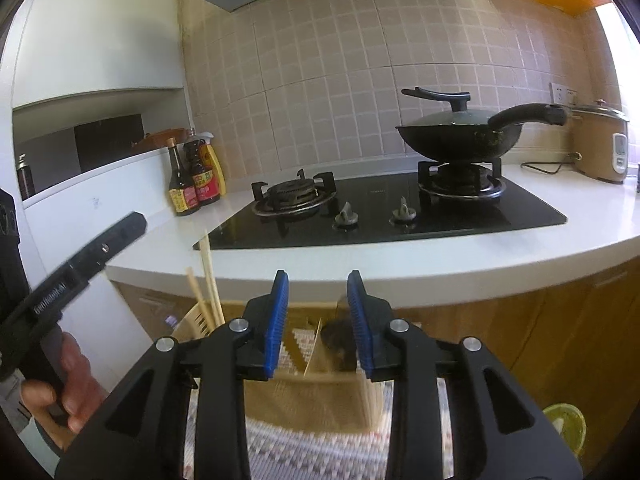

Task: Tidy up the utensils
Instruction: 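Open both tools to drop the chopsticks and spoon into the caddy, then move both tools back down over the remaining utensils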

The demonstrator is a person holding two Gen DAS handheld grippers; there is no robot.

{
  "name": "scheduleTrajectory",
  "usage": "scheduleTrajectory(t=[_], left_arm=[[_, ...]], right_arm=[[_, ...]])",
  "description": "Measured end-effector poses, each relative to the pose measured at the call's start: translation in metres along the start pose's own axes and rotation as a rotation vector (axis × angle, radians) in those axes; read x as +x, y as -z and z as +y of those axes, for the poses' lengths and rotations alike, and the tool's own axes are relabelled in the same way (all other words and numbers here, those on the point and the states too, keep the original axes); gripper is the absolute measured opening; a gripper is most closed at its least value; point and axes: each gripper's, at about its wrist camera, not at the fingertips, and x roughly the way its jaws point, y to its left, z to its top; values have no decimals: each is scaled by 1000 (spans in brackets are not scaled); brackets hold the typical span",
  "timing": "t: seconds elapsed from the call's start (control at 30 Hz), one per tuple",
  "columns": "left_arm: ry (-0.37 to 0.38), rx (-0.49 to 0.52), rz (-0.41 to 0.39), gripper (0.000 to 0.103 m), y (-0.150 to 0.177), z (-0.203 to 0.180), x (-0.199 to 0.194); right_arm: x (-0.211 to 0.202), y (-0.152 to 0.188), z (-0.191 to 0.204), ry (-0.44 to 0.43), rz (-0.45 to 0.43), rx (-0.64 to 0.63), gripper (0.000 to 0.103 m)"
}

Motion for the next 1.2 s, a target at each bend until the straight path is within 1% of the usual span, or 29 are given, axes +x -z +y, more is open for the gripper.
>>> scheduleTrajectory(t=[0.1, 0.17, 0.27, 0.33, 0.5, 0.57, 0.73, 0.83, 0.93, 0.97, 1.0, 1.03, 1.1, 1.13, 1.2], left_arm=[[19, -18, 15, 35, -2, 2, -25], [28, -32, 25, 38, -1, 3, -38], [43, -45, 43, 38, 2, 5, -56], [45, -49, 56, 38, 5, 6, -68], [46, -49, 130, 39, 22, 9, -91], [36, -42, 174, 39, 32, 12, -97], [26, -44, 300, 39, 61, 22, -102], [14, -45, 398, 39, 84, 28, -100], [-16, -35, 526, 39, 113, 34, -94], [-20, -34, 556, 39, 120, 35, -93], [-23, -33, 605, 39, 131, 37, -89], [-23, -34, 632, 39, 137, 37, -87], [-22, -33, 717, 38, 158, 39, -80], [-25, -29, 748, 37, 167, 39, -78], [-26, -20, 785, 35, 180, 39, -75]], right_arm=[[-18, 6, 11, 9, 37, -13, 28], [-30, 10, 18, 7, 57, -14, 28], [-45, 18, 28, 22, 101, -16, 28], [-54, 24, 33, 12, 127, -9, 28], [-69, 47, 46, 8, 222, 12, 28], [-70, 59, 51, -1, 262, 18, 28], [-64, 90, 62, 8, 364, 26, 28], [-59, 109, 65, 10, 424, 43, 28], [-52, 128, 64, 17, 486, 64, 28], [-50, 133, 63, 22, 502, 69, 28], [-47, 138, 61, 29, 524, 74, 28], [-45, 144, 60, 37, 543, 82, 28], [-41, 157, 55, 43, 585, 110, 27], [-41, 162, 53, 41, 601, 124, 27], [-42, 170, 51, 35, 620, 137, 26]])
